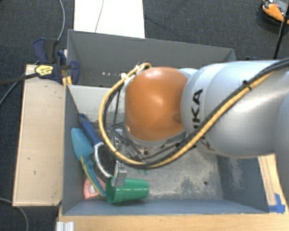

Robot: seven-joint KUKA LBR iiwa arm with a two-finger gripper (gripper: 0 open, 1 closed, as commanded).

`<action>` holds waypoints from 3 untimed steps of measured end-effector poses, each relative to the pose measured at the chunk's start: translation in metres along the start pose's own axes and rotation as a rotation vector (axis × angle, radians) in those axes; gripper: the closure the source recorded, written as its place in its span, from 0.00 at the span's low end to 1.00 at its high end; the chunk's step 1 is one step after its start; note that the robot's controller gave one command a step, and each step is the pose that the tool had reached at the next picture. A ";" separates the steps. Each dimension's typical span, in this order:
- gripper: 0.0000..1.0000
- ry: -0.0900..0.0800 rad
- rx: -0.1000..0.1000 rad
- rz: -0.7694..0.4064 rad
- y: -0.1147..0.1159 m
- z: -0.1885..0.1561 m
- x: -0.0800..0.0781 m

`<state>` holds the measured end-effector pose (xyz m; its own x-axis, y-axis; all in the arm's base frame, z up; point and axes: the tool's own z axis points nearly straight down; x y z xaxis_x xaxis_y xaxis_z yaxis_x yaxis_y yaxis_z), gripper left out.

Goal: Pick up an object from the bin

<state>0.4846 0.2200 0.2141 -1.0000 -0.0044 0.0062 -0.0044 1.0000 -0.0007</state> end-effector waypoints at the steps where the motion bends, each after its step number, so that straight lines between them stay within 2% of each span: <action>1: 0.00 -0.008 -0.002 0.006 -0.001 -0.005 -0.002; 2: 0.00 -0.010 -0.004 -0.009 0.018 0.069 -0.027; 3: 0.00 -0.001 0.000 -0.089 0.012 0.073 -0.078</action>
Offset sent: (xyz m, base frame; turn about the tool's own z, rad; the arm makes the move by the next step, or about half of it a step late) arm 0.0464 0.0345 -0.1441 -0.0268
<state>0.5617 0.2319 0.1409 -0.9957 -0.0930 0.0048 -0.0930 0.9957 -0.0002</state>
